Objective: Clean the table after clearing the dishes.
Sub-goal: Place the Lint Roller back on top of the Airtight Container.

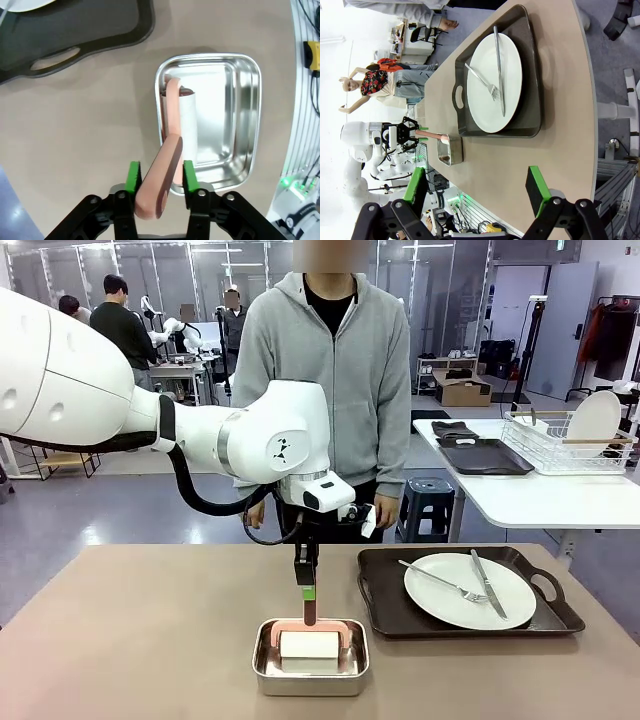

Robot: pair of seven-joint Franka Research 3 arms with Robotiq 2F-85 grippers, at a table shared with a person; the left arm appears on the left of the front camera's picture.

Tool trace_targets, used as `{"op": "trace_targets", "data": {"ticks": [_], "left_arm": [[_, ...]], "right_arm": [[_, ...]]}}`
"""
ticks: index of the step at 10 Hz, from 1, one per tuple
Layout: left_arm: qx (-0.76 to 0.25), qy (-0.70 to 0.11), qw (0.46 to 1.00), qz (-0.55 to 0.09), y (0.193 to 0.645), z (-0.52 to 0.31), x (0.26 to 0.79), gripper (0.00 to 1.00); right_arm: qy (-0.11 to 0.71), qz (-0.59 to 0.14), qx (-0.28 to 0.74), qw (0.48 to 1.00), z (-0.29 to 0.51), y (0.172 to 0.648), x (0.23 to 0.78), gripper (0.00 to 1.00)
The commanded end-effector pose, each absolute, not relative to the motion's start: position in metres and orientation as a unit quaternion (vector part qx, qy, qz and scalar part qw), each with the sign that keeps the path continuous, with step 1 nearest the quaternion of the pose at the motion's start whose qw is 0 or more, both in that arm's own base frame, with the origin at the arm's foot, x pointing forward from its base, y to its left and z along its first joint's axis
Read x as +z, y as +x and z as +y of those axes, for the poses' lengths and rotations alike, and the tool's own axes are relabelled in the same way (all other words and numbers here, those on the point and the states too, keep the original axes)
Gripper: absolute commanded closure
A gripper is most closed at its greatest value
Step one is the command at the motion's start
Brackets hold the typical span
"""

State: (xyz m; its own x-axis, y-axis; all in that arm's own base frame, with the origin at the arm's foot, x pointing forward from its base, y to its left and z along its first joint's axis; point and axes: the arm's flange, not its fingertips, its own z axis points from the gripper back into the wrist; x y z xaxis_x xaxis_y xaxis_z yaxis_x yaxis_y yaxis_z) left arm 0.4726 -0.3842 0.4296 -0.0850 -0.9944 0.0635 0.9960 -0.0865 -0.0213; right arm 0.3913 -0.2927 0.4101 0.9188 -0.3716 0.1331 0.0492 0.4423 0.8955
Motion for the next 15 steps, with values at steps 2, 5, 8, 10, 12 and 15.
{"op": "trace_targets", "data": {"ticks": [2, 5, 8, 10, 12, 15], "left_arm": [[-0.734, -0.027, 0.678, -0.032, 0.468, -0.376, 0.435, 0.00], [-0.734, -0.020, 0.678, -0.040, 0.465, -0.377, 0.440, 0.00], [-0.732, -0.020, 0.680, -0.046, 0.465, -0.374, 0.442, 0.00], [-0.728, -0.027, 0.683, -0.057, 0.466, -0.370, 0.438, 0.00], [-0.733, -0.023, 0.678, -0.036, 0.474, -0.380, 0.444, 0.00], [-0.733, -0.023, 0.678, -0.036, 0.474, -0.380, 0.444, 0.00]], "right_arm": [[0.512, -0.160, -0.125, 0.835, -0.292, 0.391, 0.413, 0.00], [0.512, -0.160, -0.125, 0.835, -0.292, 0.391, 0.413, 0.00], [0.512, -0.160, -0.125, 0.835, -0.292, 0.391, 0.413, 0.00], [0.512, -0.160, -0.125, 0.835, -0.292, 0.391, 0.413, 0.00], [0.512, -0.160, -0.125, 0.835, -0.292, 0.391, 0.413, 0.00], [0.512, -0.160, -0.125, 0.835, -0.292, 0.391, 0.413, 0.00]]}}
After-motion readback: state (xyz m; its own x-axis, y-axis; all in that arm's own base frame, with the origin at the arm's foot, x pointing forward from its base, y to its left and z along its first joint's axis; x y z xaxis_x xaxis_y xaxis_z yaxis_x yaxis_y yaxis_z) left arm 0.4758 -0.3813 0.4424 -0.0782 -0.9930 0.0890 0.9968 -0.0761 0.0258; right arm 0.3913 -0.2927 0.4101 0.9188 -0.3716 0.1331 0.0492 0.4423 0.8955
